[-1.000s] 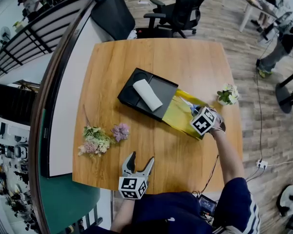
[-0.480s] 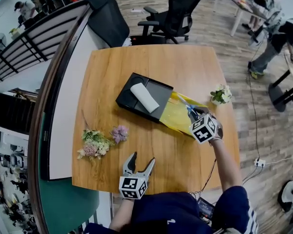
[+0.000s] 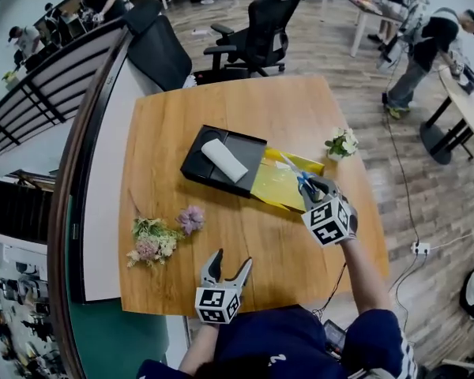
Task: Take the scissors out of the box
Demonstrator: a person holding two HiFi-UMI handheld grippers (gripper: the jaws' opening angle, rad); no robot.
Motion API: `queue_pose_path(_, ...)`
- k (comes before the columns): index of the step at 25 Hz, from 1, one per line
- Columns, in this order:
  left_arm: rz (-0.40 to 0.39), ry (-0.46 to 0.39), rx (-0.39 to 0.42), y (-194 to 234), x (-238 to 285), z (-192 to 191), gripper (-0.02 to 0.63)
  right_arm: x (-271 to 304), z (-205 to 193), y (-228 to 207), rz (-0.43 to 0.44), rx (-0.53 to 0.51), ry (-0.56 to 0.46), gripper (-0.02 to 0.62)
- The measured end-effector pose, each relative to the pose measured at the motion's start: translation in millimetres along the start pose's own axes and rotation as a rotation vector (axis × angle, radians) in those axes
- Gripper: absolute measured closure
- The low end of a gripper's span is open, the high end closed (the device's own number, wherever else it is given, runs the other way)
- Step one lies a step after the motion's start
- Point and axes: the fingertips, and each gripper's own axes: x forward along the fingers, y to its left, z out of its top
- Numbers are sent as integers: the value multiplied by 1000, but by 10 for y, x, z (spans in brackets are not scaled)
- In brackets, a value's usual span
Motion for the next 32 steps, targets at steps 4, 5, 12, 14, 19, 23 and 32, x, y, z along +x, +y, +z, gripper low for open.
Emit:
queue_pose_path(4,-34,-4,19,-75,-60,-17,256,-266,13,118,-37,17,-34,502)
queue_pose_path(5,-42,-8,23,-92,-70,-15,256,-330,22,149,-43,26,-45,502)
queue_pose_path(12,-92,-11,48,-223,-123,-16,258,-801,76,349,-98,117,-126,502)
queue_pose_path(14,-105,-12,50,-267,-147,-25,258,-918,52,420,-112,156,-143,502)
queue_pose_path(19,-136,-25,65,-365,-232,-45,259,-1227,25,606,-148,235,-224,502)
queue_pose_path(23,-148,-19,71,-383,-284,-107,261,-1397,-80,808,-187,291,-276,500)
queue_pose_path(32,-196,-2,83,-460,-455,-296,264,-1684,-360,1387,-213,448,-338,500)
